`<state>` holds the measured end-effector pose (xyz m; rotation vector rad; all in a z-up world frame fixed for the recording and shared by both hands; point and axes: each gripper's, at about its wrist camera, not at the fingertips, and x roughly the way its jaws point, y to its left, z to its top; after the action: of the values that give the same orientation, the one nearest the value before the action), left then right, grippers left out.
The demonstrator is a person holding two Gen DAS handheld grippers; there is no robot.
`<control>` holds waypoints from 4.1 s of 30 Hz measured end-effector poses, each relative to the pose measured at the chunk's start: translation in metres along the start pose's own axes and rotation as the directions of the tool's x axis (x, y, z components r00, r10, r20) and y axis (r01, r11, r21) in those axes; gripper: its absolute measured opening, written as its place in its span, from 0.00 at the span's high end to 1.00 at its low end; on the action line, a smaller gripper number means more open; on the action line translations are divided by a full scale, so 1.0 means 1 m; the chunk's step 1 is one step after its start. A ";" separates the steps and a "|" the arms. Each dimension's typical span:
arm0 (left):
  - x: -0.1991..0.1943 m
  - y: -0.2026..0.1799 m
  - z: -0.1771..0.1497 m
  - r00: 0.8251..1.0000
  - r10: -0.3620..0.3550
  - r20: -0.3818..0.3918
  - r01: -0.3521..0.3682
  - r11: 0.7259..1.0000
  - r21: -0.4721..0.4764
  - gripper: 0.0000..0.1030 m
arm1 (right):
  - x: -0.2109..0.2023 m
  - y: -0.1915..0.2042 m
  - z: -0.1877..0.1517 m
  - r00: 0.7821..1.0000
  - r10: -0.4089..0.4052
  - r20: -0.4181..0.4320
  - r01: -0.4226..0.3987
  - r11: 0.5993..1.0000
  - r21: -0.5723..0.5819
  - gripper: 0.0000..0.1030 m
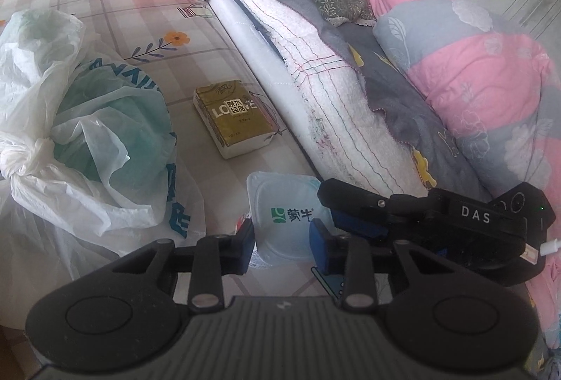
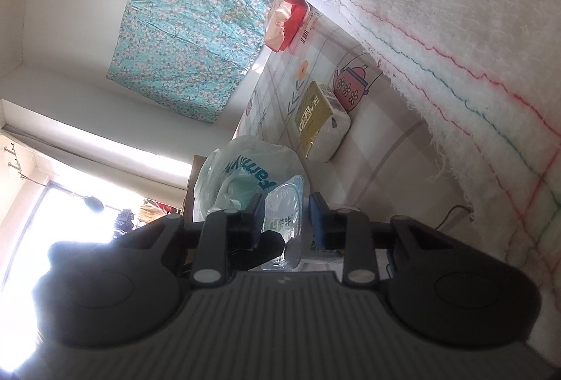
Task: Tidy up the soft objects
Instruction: 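Lift the yogurt cup with the right gripper and turn it, then carry the yogurt cup with the right tool over the cardboard box, then lower the yogurt cup into the box and open the right gripper, then withdraw the right tool from the box toward the gold juice carton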
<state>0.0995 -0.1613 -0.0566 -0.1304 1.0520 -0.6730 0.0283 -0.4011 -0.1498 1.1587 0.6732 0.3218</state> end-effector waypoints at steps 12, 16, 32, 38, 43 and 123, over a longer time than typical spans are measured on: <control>-0.019 -0.004 -0.004 0.999 0.004 0.036 -0.004 1.000 0.000 0.67 | 0.004 0.013 -0.002 1.000 0.022 0.008 -0.022 1.000 0.004 0.73; -0.025 -0.006 -0.004 0.999 0.004 0.052 -0.004 1.000 0.006 0.67 | 0.003 0.019 -0.002 0.999 0.031 0.013 -0.031 1.000 -0.002 0.73; -0.095 -0.008 -0.004 0.982 0.005 0.188 -0.004 1.000 -0.002 0.67 | 0.005 0.086 0.003 0.994 0.113 -0.004 -0.112 0.986 -0.121 0.73; -0.152 0.011 -0.009 0.948 0.074 0.309 -0.055 0.996 -0.072 0.67 | 0.034 0.145 -0.004 0.976 0.191 -0.101 -0.208 0.958 -0.198 0.73; -0.210 0.044 -0.023 0.899 0.182 0.398 -0.122 0.978 -0.170 0.67 | 0.082 0.201 -0.025 0.939 0.238 -0.247 -0.298 0.922 -0.246 0.73; -0.054 -0.002 0.025 0.951 0.117 0.286 -0.143 0.987 0.073 0.50 | 0.093 0.101 0.079 0.912 -0.408 -0.032 0.353 0.825 -0.442 0.52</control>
<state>0.1028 -0.1372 -0.0022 -0.0719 0.7476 -0.5638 0.1607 -0.3678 -0.0680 0.5648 0.8776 0.1861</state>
